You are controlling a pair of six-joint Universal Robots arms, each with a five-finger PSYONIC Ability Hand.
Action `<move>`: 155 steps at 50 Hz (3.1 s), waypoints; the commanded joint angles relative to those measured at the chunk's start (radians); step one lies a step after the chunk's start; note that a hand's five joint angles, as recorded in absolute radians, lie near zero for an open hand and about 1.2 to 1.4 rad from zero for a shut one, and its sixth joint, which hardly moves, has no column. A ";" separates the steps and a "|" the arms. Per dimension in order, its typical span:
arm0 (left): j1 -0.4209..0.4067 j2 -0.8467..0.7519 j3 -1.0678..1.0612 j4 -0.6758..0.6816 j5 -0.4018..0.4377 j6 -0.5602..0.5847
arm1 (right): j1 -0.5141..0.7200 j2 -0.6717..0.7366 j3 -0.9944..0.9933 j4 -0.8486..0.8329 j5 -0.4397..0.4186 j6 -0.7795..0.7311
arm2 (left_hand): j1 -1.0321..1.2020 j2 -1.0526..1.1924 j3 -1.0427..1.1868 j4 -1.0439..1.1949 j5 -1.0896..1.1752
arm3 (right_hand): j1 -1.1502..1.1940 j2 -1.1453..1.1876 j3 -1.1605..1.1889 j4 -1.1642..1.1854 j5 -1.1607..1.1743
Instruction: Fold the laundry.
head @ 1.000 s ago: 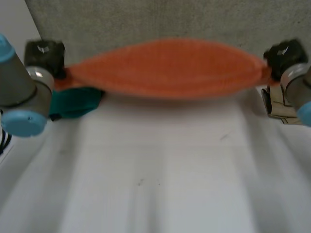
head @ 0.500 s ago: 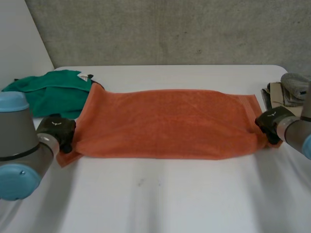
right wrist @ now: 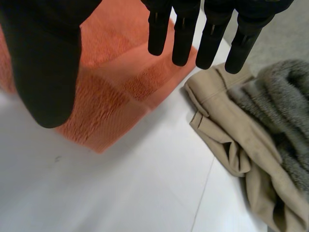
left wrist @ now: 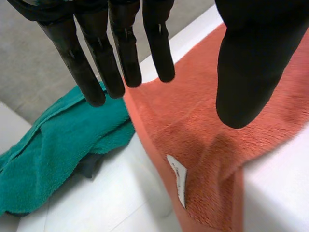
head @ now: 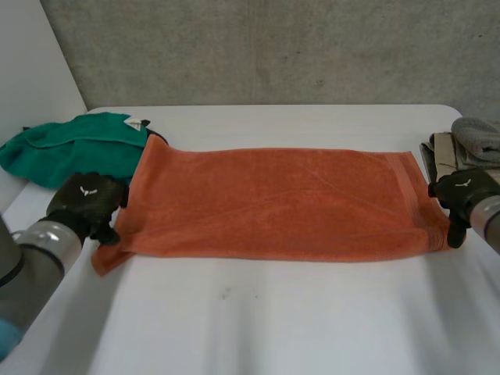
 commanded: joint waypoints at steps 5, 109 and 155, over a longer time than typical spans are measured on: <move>0.055 0.001 -0.117 -0.002 0.093 0.201 | -0.091 -0.176 0.174 0.016 -0.136 -0.012 | 0.178 0.181 0.185 0.184 0.184 | -0.063 -0.069 -0.048 -0.034 -0.015; 0.092 0.037 0.212 -0.472 0.148 0.002 | -0.154 -0.129 -0.120 0.457 -0.168 -0.161 | 0.823 0.827 0.830 0.830 0.829 | 0.993 0.987 1.007 1.022 1.041; 0.009 -0.305 0.200 0.090 0.009 0.247 | -0.103 0.085 -0.090 0.083 -0.221 -0.180 | -0.057 -0.054 -0.050 -0.051 -0.051 | 0.222 0.216 0.237 0.251 0.270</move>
